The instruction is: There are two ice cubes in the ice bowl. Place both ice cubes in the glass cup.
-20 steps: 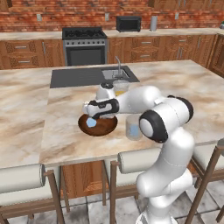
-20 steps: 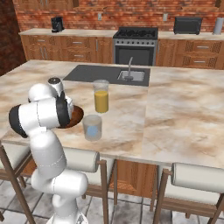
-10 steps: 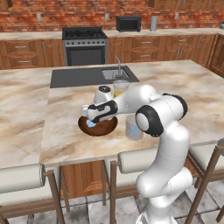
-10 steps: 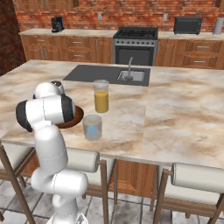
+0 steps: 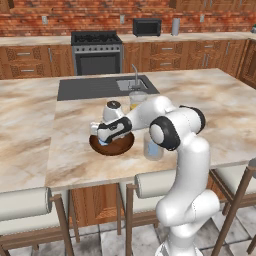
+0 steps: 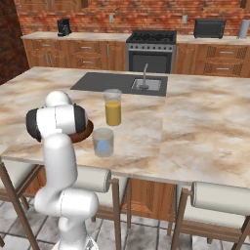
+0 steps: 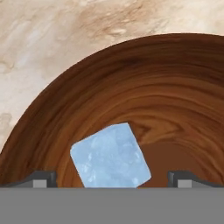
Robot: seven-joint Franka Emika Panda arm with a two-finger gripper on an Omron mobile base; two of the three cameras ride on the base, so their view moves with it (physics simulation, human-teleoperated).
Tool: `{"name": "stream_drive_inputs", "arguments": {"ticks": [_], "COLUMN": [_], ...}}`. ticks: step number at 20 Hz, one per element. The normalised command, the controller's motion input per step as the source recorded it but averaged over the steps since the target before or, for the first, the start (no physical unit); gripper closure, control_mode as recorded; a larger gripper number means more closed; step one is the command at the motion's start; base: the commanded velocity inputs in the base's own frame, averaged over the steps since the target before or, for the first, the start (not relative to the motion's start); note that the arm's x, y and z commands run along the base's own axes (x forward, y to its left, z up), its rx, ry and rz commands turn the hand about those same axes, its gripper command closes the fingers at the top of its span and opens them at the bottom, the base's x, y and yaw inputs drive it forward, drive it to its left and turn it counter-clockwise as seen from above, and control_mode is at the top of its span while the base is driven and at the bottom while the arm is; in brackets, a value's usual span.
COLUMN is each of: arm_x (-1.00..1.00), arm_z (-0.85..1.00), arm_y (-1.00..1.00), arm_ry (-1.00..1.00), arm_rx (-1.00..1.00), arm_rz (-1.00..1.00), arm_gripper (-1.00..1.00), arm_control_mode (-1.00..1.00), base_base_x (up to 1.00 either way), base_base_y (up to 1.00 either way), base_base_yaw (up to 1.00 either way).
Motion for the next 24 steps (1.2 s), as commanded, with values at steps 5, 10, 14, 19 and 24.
{"name": "stream_drive_inputs", "arguments": {"ticks": [5,10,14,19,24], "arm_x": [0.05,0.00,-0.09,-0.46,-0.65], "arm_z": [-0.14,-0.04,0.05,0.86,0.95], "arm_y": [0.00,0.00,-0.02,-0.45,-0.94], "arm_ry": [0.01,0.05,-0.03,-0.07,0.00], "arm_rx": [-0.03,-0.01,0.00,0.00,0.00], "arm_rz": [0.00,0.00,0.00,-0.14,-0.20], "arm_gripper": [-1.00,1.00,1.00,1.00,1.00], "arm_control_mode": [-1.00,-1.00,-1.00,-1.00,-1.00], "base_base_x": [0.00,0.00,0.00,0.00,0.00], "base_base_y": [0.00,0.00,0.00,0.00,0.00], "base_base_yaw": [0.00,0.00,0.00,0.00,0.00]}}
